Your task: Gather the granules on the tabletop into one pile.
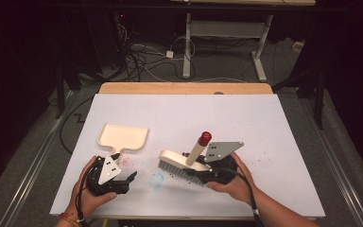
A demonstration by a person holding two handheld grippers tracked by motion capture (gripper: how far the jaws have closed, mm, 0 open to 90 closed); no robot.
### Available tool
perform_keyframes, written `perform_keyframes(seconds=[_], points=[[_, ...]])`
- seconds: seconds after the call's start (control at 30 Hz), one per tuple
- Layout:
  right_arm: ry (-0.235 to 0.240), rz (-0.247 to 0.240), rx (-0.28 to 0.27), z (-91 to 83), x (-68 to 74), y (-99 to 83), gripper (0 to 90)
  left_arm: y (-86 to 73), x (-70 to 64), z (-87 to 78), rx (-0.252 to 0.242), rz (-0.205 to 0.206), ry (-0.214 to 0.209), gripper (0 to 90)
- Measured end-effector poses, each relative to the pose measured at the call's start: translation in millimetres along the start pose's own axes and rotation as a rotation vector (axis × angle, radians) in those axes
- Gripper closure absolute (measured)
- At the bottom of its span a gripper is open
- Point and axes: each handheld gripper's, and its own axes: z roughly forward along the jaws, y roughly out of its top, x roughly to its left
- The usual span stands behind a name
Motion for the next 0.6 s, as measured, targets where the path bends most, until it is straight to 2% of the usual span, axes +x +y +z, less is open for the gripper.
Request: perform_keyframes(seconds=[0.1,0.13,0.17,0.3,0.47,0.6], points=[[0.031,0.050,0.039,16.2,6.8,-2.8,67.6,-1.1,0.5,0.1,0.003,0.001,0.005,17.6],[0.033,0.048,0.053,21.2,8.1,-4.0,67.6,-1.3,0.9,-0.1,0.003,0.001,0.007,17.6],[0.034,0.037,0.065,25.7,8.0,-5.5,67.6,-1.6,1.2,-0.3,0.002,0.000,0.007,17.6],[0.032,0.083,0.090,34.8,3.0,-11.5,67.6,-1.8,1.1,0.0,0.002,-0.004,-0.002,17.6],[-0.079,0.163,0.070,38.6,-12.1,-15.8,67.5,-0.9,-0.4,2.1,0.012,0.006,-0.010,17.6],[-0.128,0.272,0.047,38.2,-22.2,-22.9,67.4,-0.6,-1.2,1.9,0.009,0.006,-0.011,17.6]])
